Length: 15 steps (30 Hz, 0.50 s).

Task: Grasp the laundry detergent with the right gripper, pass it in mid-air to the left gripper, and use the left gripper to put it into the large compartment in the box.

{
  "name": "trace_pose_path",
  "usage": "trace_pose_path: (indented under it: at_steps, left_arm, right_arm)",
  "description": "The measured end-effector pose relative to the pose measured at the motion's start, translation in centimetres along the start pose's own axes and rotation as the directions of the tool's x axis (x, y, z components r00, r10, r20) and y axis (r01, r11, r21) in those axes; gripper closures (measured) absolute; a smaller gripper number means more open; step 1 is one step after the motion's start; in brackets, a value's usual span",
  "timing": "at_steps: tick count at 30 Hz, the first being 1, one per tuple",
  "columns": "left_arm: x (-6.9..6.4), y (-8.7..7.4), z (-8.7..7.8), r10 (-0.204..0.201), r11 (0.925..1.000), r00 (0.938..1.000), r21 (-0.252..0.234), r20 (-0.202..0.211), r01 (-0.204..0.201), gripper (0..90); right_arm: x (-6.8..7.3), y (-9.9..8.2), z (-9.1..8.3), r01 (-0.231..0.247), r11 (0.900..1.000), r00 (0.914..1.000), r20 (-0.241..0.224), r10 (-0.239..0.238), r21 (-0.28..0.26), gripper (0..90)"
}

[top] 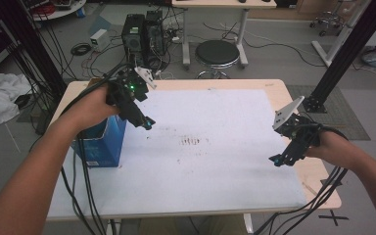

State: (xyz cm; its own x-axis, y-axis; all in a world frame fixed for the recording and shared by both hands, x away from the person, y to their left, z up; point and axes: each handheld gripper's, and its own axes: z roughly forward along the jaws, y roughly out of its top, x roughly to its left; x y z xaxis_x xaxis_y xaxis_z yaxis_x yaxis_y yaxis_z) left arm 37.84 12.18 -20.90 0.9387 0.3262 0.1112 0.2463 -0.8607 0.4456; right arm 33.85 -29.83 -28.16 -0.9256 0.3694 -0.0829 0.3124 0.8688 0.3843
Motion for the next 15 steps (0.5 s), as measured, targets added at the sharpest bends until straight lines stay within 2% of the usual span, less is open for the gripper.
trace_pose_path:
  at_steps: [6, 11, 13, 15]
  left_arm:
    - [-0.5, 1.5, 1.6, 0.045, 0.9988, 0.9986, 0.017, 0.029, -0.045, 12.7]
    - [-0.8, 2.5, 2.7, 0.066, 0.9972, 0.9963, 0.032, 0.055, -0.068, 12.5]
    - [-0.9, 2.9, 3.3, 0.062, 0.9965, 0.9966, 0.053, 0.054, -0.064, 4.5]
    - [-1.0, 3.4, 3.9, 0.083, 0.9946, 0.9949, 0.058, 0.057, -0.086, 4.5]
  right_arm:
    - [0.0, 0.1, 0.1, 0.000, 1.0000, 1.0000, -0.002, 0.000, -0.005, 1.1]
    - [0.0, 0.1, 0.3, -0.005, 1.0000, 1.0000, -0.004, 0.005, -0.005, 1.1]
    - [0.0, 0.1, 0.3, -0.005, 1.0000, 1.0000, -0.003, 0.005, -0.006, 1.1]
    - [0.0, 0.1, 0.4, -0.006, 1.0000, 1.0000, -0.004, 0.006, -0.007, 1.1]
